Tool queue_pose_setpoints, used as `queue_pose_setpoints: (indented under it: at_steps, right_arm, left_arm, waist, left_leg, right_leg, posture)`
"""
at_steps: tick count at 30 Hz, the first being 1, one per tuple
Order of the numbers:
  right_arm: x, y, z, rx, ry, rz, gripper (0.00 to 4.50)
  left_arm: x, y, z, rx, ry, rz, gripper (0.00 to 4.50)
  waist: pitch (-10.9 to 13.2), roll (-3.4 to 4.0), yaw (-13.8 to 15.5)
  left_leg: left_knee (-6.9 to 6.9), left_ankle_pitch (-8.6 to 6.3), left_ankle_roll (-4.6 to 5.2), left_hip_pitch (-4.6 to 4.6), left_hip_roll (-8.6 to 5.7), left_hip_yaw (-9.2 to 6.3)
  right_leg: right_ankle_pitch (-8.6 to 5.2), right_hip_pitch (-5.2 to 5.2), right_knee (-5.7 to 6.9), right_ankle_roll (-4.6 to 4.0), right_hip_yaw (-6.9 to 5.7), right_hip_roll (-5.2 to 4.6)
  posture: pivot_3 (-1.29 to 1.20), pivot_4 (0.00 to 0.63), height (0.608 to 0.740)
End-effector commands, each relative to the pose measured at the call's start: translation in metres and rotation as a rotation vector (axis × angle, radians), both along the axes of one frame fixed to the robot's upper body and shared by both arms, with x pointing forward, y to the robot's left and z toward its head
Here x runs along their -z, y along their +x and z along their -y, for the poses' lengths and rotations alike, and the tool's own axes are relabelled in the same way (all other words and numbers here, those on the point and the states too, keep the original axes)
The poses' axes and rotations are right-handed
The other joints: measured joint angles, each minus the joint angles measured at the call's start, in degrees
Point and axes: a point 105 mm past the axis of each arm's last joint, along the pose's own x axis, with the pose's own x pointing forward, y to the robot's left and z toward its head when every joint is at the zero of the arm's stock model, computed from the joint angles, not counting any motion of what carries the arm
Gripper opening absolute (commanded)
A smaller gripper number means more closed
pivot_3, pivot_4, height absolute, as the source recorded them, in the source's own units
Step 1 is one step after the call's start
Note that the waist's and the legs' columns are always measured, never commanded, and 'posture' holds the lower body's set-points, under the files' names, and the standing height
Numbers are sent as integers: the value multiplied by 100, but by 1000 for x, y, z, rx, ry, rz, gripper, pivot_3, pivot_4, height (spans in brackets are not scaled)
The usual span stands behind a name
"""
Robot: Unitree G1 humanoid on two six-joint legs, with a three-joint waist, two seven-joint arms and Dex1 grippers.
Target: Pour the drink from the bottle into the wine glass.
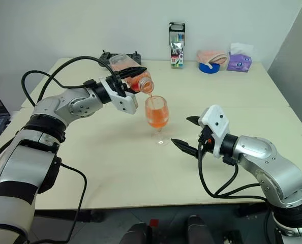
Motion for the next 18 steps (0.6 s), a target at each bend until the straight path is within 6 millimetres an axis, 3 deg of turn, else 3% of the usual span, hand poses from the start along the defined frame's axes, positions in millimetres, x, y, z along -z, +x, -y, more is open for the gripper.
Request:
queue_pose_setpoints:
  at_steps: [1, 8, 18]
  right_arm:
    - [-12, -2, -4, -23, 10, 60, 4500]
    - [-13, 0, -4, -22, 13, 67, 4500]
    - [-28, 1, -1, -39, 99, 76, 4500]
  left_arm:
    - [-29, -6, 7, 41, -14, 96, 1816]
    - [-33, -6, 8, 42, -33, 101, 1814]
    - [-23, -5, -2, 82, -294, -155, 1799]
  waist:
    - [0, 0, 0]
    - [0, 0, 0]
    - [-1, 1, -5]
  left_leg:
    - [0, 0, 0, 0, 0, 0]
    - [0, 0, 0, 0, 0, 0]
    - [2, 0, 0, 3, 1, 1]
  right_leg:
    - [0, 0, 0, 0, 0, 0]
    - [0, 0, 0, 0, 0, 0]
    - [1, 0, 6, -1, 1, 0]
  posture:
    - [0, 150, 740]
    - [0, 150, 740]
    - [0, 150, 740]
